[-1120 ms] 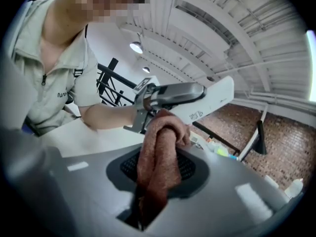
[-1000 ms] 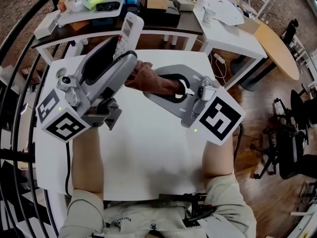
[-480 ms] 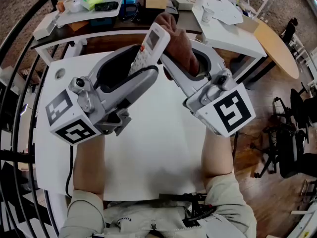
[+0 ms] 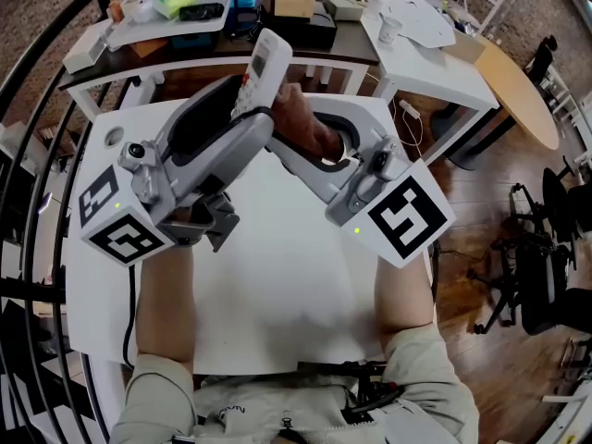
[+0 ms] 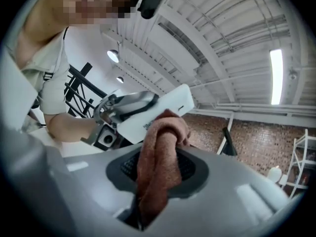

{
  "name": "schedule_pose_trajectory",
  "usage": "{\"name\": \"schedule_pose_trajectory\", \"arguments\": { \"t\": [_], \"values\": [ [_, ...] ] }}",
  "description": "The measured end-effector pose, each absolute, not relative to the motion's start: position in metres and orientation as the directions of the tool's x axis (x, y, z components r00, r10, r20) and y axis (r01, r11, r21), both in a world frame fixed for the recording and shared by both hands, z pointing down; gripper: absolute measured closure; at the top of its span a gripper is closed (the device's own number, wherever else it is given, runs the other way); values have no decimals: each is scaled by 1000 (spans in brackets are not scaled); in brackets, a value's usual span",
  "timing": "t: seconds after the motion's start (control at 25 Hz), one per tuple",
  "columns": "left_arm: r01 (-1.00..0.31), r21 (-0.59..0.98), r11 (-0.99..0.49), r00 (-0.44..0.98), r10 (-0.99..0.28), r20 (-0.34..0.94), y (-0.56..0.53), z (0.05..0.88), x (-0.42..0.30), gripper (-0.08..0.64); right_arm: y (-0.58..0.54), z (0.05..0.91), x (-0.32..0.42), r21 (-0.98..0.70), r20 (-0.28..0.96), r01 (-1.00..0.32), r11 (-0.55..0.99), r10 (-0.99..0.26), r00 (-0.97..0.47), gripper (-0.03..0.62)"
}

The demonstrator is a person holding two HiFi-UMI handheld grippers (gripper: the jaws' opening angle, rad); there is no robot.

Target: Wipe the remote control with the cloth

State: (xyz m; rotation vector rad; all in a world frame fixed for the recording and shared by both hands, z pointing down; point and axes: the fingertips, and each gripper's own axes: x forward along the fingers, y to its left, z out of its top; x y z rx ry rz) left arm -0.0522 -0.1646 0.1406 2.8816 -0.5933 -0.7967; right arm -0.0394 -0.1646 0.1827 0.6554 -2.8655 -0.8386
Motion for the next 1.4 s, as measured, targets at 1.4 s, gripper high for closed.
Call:
{"name": "schedule_pose_trajectory", "arguments": {
  "t": [1.4],
  "values": [
    [-753, -438, -491, 610, -770, -186, -194, 175, -34, 316, -181, 150, 6, 685, -121, -597, 416, -744, -657, 495]
  ]
}}
